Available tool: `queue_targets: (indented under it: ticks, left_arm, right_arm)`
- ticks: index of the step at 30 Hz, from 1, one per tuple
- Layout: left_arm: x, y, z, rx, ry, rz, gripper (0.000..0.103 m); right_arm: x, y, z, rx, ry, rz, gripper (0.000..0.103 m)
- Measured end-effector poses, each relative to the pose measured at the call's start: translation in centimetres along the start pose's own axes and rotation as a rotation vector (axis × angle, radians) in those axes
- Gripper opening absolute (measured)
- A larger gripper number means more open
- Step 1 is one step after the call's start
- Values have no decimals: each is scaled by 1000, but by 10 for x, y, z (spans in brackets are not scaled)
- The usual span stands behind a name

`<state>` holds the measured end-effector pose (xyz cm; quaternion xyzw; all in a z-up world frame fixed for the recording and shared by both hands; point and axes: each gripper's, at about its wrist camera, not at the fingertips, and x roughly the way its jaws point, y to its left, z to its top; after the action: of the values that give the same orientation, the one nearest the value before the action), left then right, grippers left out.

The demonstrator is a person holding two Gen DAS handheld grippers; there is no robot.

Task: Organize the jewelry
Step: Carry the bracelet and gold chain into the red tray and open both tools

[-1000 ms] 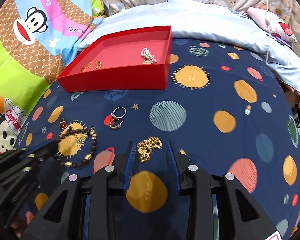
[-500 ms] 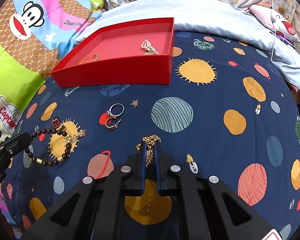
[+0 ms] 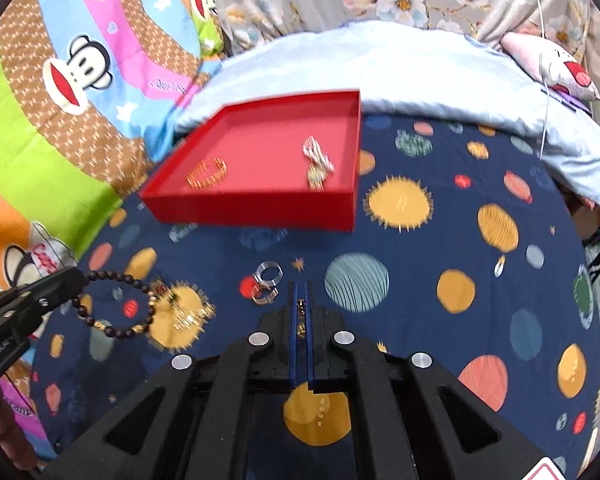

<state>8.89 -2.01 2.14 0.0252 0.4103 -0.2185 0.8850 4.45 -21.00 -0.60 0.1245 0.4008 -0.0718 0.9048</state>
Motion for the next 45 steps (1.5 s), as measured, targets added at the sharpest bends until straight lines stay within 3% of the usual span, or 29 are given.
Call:
queue_targets:
  ticks: [12,20,27,36,45]
  left_arm:
    - [-8,1,58,23,-103,10,7]
    - [17,0,113,41,-155,29,7]
    - [62,2,146,45,-136,44,7]
    - [112,7,152,49,-74,70,7]
    - [131,12,149,44,-54,94,7]
  right_arm:
    - [-24,-1,63,-12,-115,29,2]
    - [-1,6,116,-45,-152,18,2]
    - [36,15,145,-72,-131,20,2]
    - [81,25,153,-97,-79,15,3]
    - [99,28,151,-108,-56,9,3]
